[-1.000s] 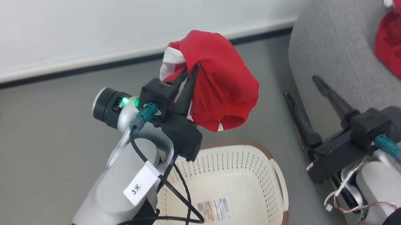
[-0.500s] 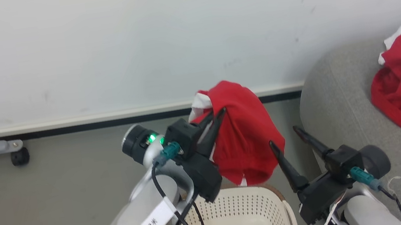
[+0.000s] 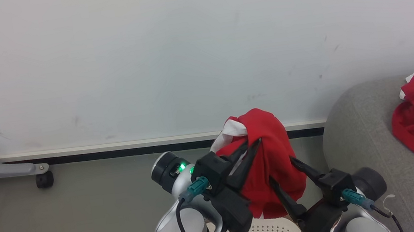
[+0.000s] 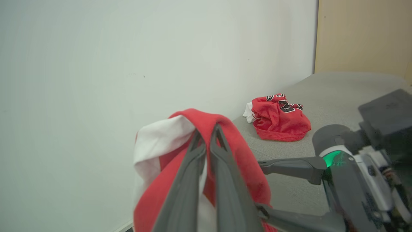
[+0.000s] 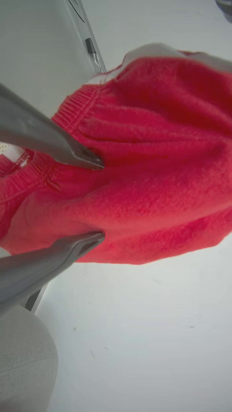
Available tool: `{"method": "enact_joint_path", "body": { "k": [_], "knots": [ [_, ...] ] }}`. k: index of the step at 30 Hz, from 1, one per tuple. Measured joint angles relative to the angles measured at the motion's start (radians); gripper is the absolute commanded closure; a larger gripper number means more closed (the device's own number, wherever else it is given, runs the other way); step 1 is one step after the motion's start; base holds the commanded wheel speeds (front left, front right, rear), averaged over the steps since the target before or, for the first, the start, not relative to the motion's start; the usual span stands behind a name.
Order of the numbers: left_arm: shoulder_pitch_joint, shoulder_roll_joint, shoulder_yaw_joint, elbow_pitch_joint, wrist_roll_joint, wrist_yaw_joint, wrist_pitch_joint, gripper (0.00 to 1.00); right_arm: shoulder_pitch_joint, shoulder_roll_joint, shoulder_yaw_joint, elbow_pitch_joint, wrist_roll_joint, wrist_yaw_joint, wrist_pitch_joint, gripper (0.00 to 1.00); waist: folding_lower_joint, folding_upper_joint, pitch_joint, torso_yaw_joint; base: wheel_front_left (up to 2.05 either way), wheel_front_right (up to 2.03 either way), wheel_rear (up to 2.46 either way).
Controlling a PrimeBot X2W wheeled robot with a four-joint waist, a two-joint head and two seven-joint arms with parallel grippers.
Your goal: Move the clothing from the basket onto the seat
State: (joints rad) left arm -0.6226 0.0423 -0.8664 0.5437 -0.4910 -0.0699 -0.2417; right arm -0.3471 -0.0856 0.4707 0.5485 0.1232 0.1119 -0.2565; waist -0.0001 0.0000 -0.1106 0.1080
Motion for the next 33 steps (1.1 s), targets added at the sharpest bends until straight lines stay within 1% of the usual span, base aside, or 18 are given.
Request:
{"method": "enact_joint_path", "body": {
  "k": [3,4,5,6,7,14,16,17,18,19,27,33],
  "knots": [
    [0.016,0.001,-0.007,-0.026,0.000,0.001,0.004,1.00,-0.013,0.000,0.012,0.016,0.000,0.003,0.000,0.00,0.0000,0.0000,-0.004,0.005,0.00,0.00,0.00],
    [0.020,0.002,-0.009,-0.034,0.000,0.001,0.011,1.00,-0.016,0.001,0.015,0.019,0.000,0.003,0.000,0.13,0.0001,0.0000,-0.004,0.006,0.00,0.00,0.00],
    [0.023,0.002,-0.010,-0.041,0.000,0.007,0.013,1.00,-0.018,0.001,0.018,0.022,0.000,0.004,0.000,0.55,0.0001,0.0000,-0.003,0.006,0.00,0.00,0.00],
    [0.025,0.002,-0.011,-0.047,0.000,0.009,0.015,1.00,-0.019,0.001,0.021,0.026,0.000,0.004,0.000,0.67,0.0002,0.0000,-0.002,0.006,0.00,0.00,0.00],
    [0.028,0.004,-0.012,-0.053,0.000,0.009,0.020,1.00,-0.023,0.001,0.025,0.030,0.000,0.007,0.000,1.00,0.0002,0.0000,-0.001,0.006,0.00,0.00,0.00],
    [0.061,0.036,-0.003,-0.086,-0.006,0.028,0.032,1.00,-0.059,0.000,0.038,0.037,0.001,0.011,0.000,1.00,0.0002,0.0000,0.008,-0.008,0.00,0.00,0.00],
    [0.073,0.042,0.010,-0.093,-0.012,0.041,0.035,1.00,-0.059,-0.003,0.037,0.037,0.001,0.011,0.000,1.00,0.0002,0.0000,0.011,-0.016,0.00,0.00,0.00],
    [0.078,0.043,0.016,-0.094,-0.016,0.045,0.035,0.68,-0.060,-0.007,0.037,0.036,0.001,0.011,0.000,1.00,0.0002,0.0000,0.013,-0.020,0.00,0.00,0.00],
    [0.083,0.045,0.021,-0.096,-0.019,0.050,0.035,0.44,-0.060,-0.012,0.037,0.036,0.001,0.012,0.000,1.00,0.0001,0.0001,0.015,-0.025,0.00,0.00,0.00],
    [0.088,0.048,0.028,-0.098,-0.019,0.057,0.034,0.00,-0.062,-0.017,0.035,0.036,0.001,0.012,0.000,1.00,0.0002,0.0000,0.016,-0.031,0.00,0.00,0.00],
    [0.135,0.059,0.054,-0.105,-0.054,0.087,0.027,0.00,-0.079,-0.075,-0.006,0.001,0.010,0.012,0.000,1.00,0.0002,0.0000,0.030,-0.084,0.00,0.00,0.00],
    [0.166,0.060,0.058,-0.119,-0.058,0.096,0.023,0.00,-0.077,-0.124,-0.042,-0.039,0.010,0.009,0.000,1.00,0.0002,0.0001,0.039,-0.138,0.00,0.00,0.00]
  ]
}}
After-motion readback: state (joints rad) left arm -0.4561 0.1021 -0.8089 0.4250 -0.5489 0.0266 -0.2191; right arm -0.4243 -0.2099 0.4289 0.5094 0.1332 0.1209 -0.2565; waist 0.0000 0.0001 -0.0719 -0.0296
